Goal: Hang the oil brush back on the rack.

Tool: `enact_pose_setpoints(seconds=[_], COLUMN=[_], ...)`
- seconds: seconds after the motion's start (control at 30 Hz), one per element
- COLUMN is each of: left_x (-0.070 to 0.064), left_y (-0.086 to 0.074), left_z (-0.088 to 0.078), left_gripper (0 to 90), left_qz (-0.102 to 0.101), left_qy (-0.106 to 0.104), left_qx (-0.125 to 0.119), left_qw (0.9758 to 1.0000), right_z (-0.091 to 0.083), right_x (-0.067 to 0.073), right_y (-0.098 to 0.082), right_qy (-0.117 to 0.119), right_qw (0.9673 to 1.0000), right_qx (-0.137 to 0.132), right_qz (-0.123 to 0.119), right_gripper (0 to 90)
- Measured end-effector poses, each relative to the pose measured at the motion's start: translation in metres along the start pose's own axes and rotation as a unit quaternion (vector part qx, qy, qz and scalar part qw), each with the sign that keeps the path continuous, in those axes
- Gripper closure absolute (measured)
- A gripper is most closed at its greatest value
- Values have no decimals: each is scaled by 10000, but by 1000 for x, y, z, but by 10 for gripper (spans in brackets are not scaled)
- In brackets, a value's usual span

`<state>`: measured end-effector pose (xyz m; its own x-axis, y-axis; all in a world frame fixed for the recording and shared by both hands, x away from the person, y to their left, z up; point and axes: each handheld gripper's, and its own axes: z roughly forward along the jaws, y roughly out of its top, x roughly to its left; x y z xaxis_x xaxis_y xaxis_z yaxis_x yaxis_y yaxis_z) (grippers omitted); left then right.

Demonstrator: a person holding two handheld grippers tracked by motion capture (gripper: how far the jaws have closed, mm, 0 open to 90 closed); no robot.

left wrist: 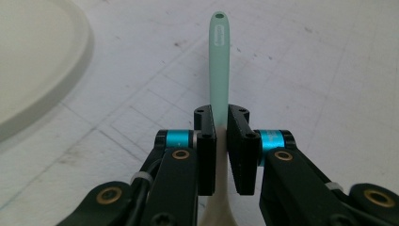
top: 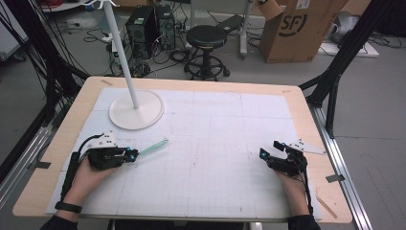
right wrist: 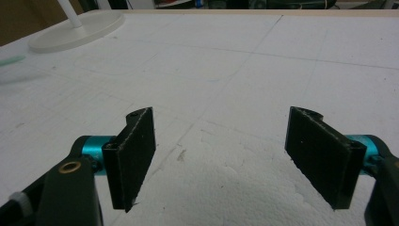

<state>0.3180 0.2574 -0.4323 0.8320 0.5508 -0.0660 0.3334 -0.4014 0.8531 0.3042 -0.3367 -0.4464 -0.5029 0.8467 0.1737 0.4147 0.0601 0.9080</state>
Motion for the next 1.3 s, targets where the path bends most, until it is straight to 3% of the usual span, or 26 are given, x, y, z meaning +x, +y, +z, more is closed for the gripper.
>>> enact_pose_setpoints(seconds=[0.2, 0.6, 0.93, 1.13, 1.3], left_x=[7, 16, 26, 31, 37], left_y=[11, 54, 92, 122, 144], left_z=[-23, -71, -107, -129, -147], left_gripper=[824, 823, 823, 823, 823], left_qz=[-236, -232, -314, -265, -323], left_qy=[230, 701, 1019, 1222, 1297], left_qx=[-357, -831, -1202, -1296, -1466], left_qw=[9988, 9938, 9870, 9836, 9801], right_z=[0, 0, 0, 0, 0], right_x=[-1, -1, -1, -1, -1], right_y=[0, 0, 0, 0, 0], right_qy=[-4, -5, 12, 13, 17], right_qw=[10000, 10000, 10000, 10000, 9999], right_qx=[-15, -5, -5, 0, 9], right_qz=[1, 31, 75, 87, 101], right_gripper=[242, 243, 243, 243, 243])
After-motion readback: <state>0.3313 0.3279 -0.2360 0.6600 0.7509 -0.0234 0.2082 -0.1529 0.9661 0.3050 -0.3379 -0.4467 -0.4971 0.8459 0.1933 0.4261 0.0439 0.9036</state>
